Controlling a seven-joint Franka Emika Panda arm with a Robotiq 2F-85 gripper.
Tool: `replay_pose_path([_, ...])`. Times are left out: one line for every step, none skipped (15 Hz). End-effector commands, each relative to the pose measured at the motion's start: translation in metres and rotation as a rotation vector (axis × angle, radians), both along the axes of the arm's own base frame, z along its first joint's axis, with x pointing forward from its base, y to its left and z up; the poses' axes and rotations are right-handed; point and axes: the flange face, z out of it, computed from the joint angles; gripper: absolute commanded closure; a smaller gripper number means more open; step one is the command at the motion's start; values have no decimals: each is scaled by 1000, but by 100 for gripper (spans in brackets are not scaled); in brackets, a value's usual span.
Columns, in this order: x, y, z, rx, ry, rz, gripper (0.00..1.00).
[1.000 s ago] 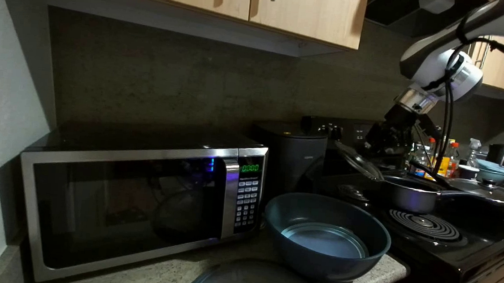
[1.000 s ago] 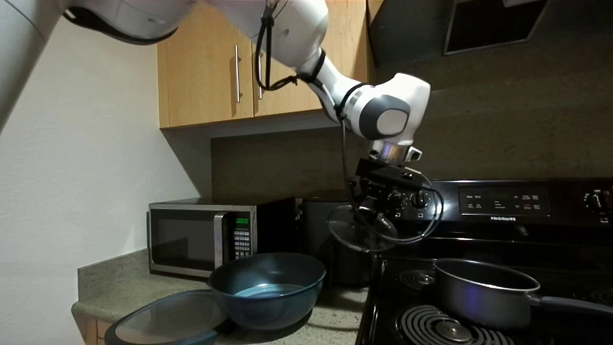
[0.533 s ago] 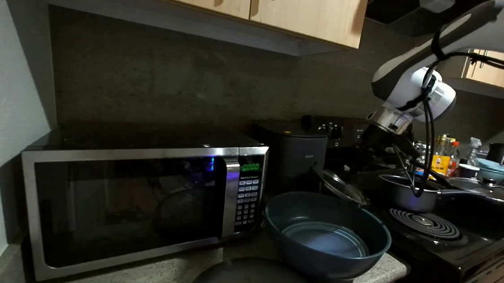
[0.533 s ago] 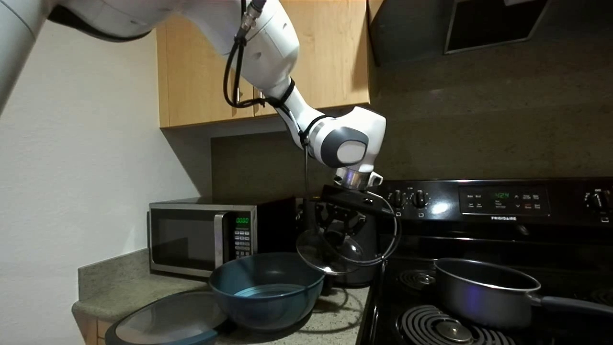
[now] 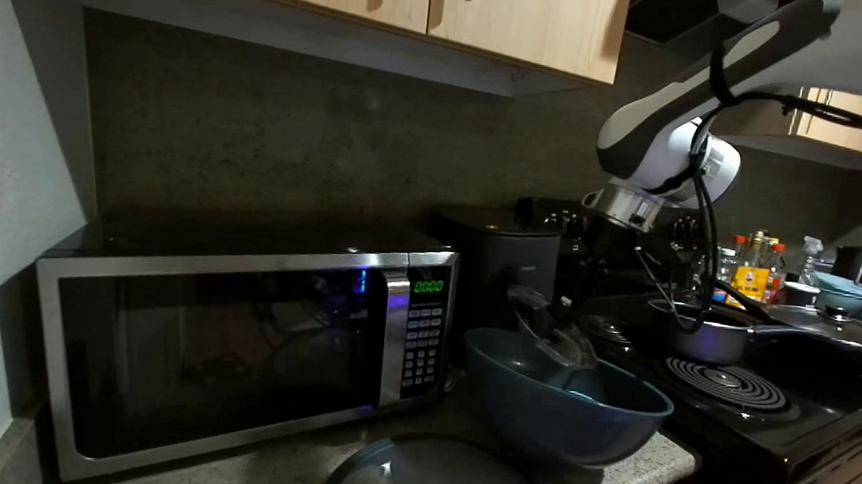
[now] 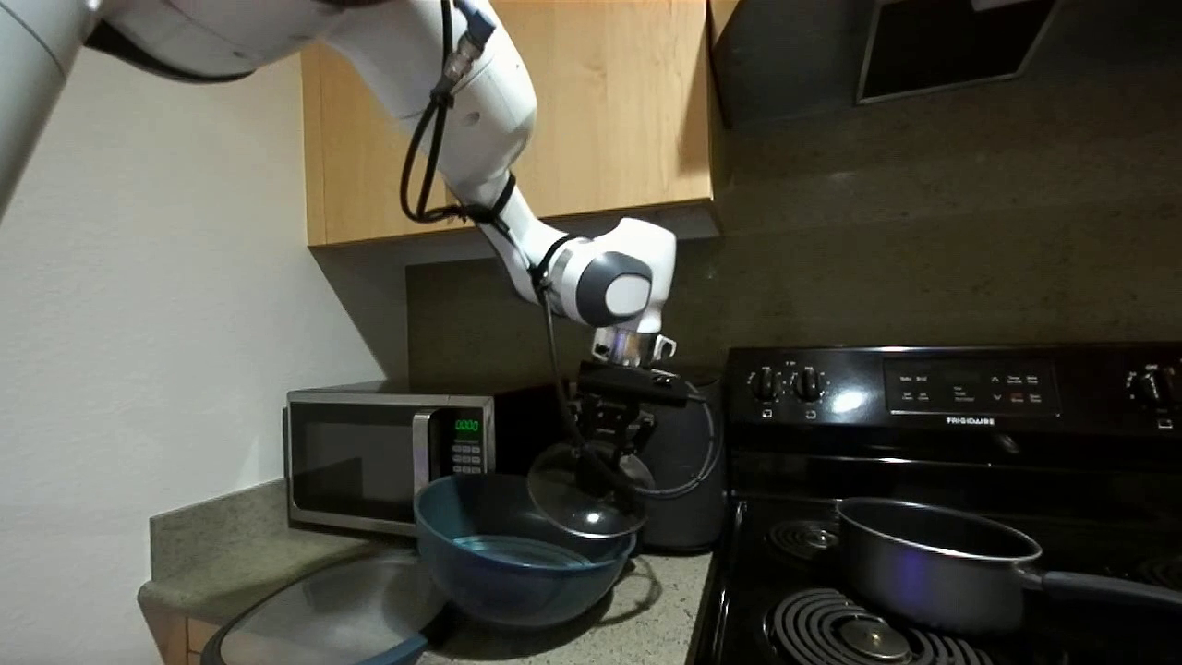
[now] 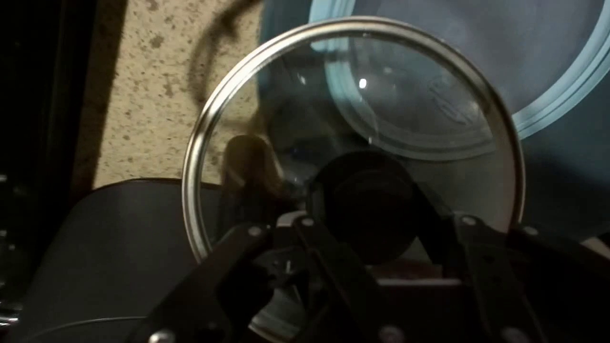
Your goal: Remove the lid from the bowl and put it on the pan
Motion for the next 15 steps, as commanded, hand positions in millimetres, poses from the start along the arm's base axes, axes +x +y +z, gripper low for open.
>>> replay_pose_path([-23,71,-33,-96,77,172,77])
replay_pose_path([-27,90,-44,-124,105,228,77])
replay_pose_path([-31,104,-55,-148,129,270,77])
replay_pose_path([-36,116,-64,-169,149,303,77])
replay_pose_path([-41,126,-72,-191,165,331,77])
replay_pose_path([-44,132,-79,-213,177,354,77])
replay_pose_path([-47,134,-82,-232,186,375,77])
replay_pose_path([-48,134,-82,-250,184,386,77])
replay_pose_path([-46,129,-82,-274,169,389,38])
replay_pose_path([-44,126,-82,-279,175,391,27])
replay_pose_path([-42,121,-83,-279,172,390,21])
replay_pose_path([-40,114,-83,-269,176,382,15])
replay_pose_path([-40,104,-81,-261,175,367,9])
replay_pose_path([-40,95,-81,-249,181,355,2])
replay_pose_path([-39,85,-81,-238,189,346,1])
